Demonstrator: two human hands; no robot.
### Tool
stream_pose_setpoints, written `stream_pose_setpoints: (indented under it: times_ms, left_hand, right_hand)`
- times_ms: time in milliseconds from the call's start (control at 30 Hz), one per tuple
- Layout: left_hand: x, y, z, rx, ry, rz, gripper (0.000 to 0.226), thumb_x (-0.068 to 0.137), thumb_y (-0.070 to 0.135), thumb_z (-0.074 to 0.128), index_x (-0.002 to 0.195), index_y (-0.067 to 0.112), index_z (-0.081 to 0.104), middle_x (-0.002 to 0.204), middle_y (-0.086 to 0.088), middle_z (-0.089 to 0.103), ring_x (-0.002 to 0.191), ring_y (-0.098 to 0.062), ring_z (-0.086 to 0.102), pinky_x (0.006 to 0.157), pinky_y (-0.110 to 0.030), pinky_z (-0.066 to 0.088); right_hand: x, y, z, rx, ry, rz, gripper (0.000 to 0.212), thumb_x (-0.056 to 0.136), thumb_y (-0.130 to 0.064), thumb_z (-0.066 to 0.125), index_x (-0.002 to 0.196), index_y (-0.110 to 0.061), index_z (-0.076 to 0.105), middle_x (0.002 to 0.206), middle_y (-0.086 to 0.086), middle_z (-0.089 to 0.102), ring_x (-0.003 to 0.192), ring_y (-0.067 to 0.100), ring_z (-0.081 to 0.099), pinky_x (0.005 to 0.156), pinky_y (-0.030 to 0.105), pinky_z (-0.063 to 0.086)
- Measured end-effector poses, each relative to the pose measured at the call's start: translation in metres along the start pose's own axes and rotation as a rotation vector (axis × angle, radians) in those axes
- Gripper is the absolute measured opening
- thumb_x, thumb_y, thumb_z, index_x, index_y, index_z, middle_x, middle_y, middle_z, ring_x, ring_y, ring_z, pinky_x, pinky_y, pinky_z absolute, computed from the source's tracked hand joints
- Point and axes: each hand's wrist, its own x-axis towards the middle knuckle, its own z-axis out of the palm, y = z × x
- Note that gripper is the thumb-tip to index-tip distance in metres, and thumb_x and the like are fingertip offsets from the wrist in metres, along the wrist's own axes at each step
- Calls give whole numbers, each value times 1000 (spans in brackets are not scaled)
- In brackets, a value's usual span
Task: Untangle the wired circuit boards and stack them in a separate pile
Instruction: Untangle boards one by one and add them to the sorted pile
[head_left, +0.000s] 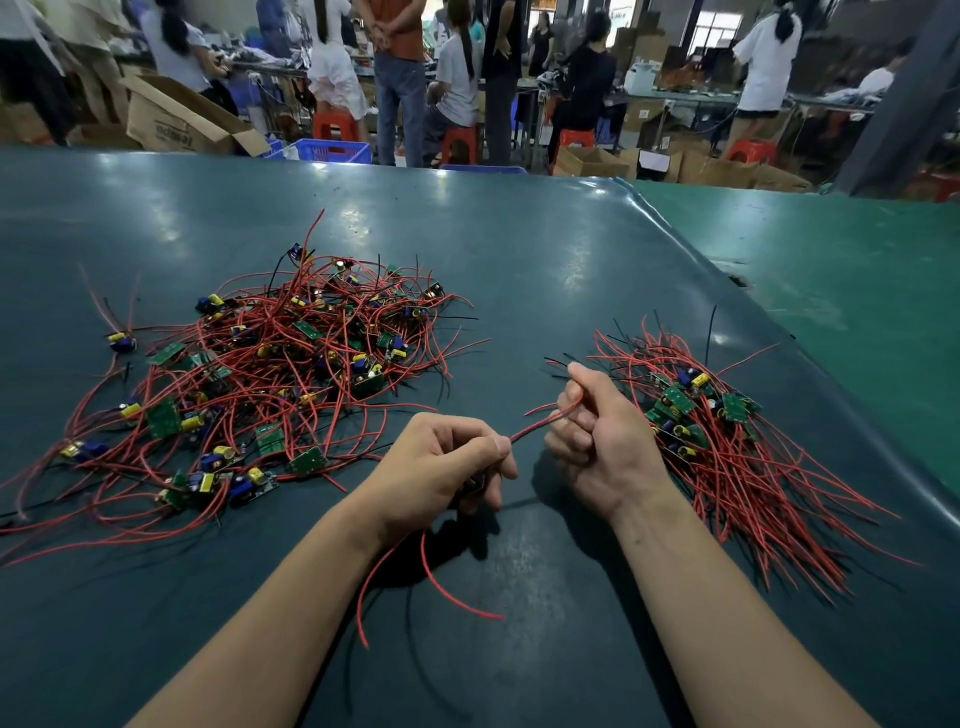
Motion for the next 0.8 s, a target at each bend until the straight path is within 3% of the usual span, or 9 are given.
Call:
stream_pose_setpoints:
  times_ms: [167,367,433,500,600,700,800]
  left_hand:
    - [1,-1,-2,-15,27,-5,26,85,20,54,65,13,69,53,-9,60,42,-16,44,44,-19,39]
    - [1,-1,-2,-10,2,-10,29,92,13,54,67,11,68,53,-8,61,41,-14,45,44,-18,39]
    - [1,-1,-2,-16,32,-7,31,94,11,53,67,11,68,53,-9,61,40,-14,44,43,-18,38]
    - [4,-3,-1,-59,151,-2,34,98,9,52,68,12,69,54,-9,61,38,-14,43,42,-18,36]
    - [9,-5,0,-103,336,13,31,99,10,49,74,8,68,54,-7,60,37,-13,41,44,-22,36]
    - [8,-5,2,-101,317,-2,29,100,13,51,77,7,68,56,-9,61,37,-14,43,39,-21,38]
    - [5,-5,2,-12,240,1,28,100,14,52,79,7,69,58,-8,64,39,-15,45,38,-20,39]
  right_hand:
    - [1,-2,-1,25,58,-110,26,99,-20,53,77,-9,62,51,-5,43,33,4,29,33,14,17]
    - [0,-4,-1,119,35,-26,45,99,-20,46,55,-14,48,39,-6,27,29,6,24,30,15,17]
    - [0,-4,-1,104,36,-23,45,100,-27,49,57,-14,51,40,-5,30,30,6,26,31,15,18]
    - [0,-4,-1,35,21,-48,42,96,-46,50,76,-12,63,48,-5,45,34,5,33,33,16,22]
    - [-4,-1,0,-197,-41,-25,61,76,-62,53,104,-11,69,62,-5,62,37,5,41,34,16,26]
    - [-12,11,5,-450,-154,-3,53,69,-51,67,100,-8,73,60,-2,61,36,6,38,34,14,25]
    - [-15,17,6,-512,-201,-20,36,69,-41,73,91,-12,78,53,-4,54,38,4,36,35,14,25]
